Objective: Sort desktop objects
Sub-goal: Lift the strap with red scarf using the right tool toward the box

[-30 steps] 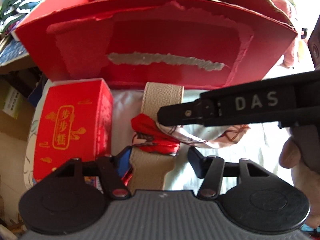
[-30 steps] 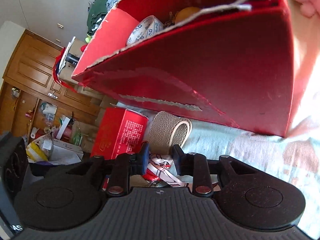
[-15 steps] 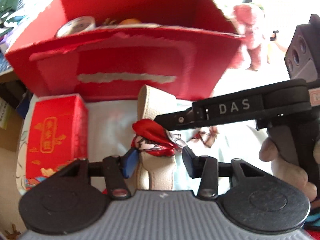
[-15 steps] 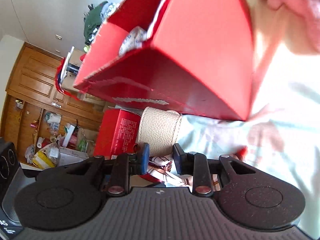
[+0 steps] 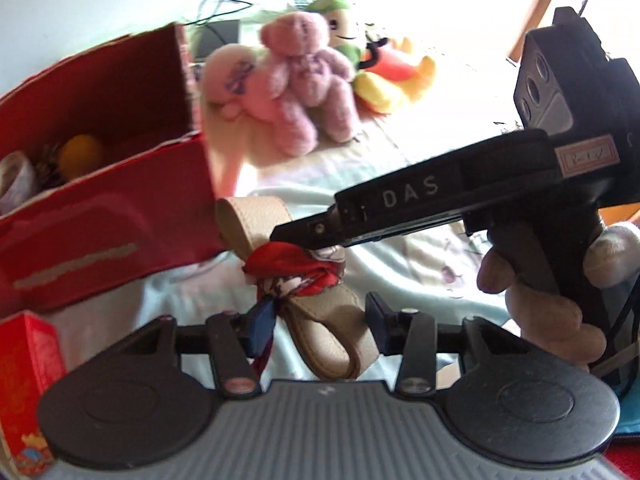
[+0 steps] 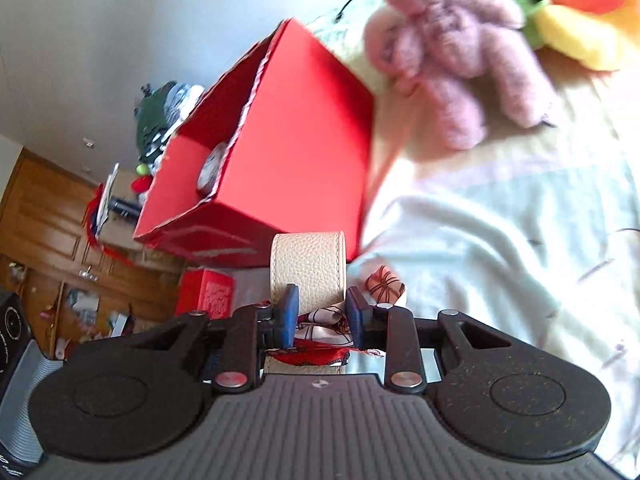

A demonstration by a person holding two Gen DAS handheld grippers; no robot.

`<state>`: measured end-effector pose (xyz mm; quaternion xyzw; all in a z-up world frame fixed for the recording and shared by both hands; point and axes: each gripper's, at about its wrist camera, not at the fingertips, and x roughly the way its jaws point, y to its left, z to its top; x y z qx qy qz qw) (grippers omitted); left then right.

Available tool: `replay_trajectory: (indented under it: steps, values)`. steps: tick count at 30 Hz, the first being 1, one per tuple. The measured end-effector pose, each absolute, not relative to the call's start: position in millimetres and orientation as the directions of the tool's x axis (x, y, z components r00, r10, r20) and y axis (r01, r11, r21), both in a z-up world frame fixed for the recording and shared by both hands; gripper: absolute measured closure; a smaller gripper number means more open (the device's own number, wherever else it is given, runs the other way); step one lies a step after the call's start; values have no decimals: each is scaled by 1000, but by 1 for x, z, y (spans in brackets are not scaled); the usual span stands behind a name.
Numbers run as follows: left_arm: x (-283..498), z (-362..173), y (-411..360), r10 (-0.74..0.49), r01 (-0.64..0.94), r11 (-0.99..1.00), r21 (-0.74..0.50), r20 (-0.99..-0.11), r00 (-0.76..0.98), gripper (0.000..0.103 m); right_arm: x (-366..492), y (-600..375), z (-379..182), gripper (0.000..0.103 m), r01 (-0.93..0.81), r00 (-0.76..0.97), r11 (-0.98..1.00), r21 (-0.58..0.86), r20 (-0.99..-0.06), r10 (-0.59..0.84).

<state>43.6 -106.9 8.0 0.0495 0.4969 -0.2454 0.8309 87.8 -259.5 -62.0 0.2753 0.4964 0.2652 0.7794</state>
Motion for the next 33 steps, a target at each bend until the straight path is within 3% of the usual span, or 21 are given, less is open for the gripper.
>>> replay_trajectory:
  steps: [12, 19, 26, 33]
  values:
    - [65, -32, -124, -328, 449, 876, -176, -899, 288, 58, 88, -272, -90, 71, -27, 349, 761, 648, -707, 615]
    - [71, -39, -127, -311, 440, 883, -164, -906, 287, 58, 97, -263, -94, 51, -26, 341, 765, 644, -713, 612]
    - [74, -31, -138, -315, 483, 864, -145, -903, 292, 57, 95, -275, -88, 58, -22, 375, 768, 640, -707, 600]
    - [75, 10, -157, -395, 574, 807, -137, -848, 354, 57, 83, -299, -42, 59, -47, 539, 771, 635, -634, 555]
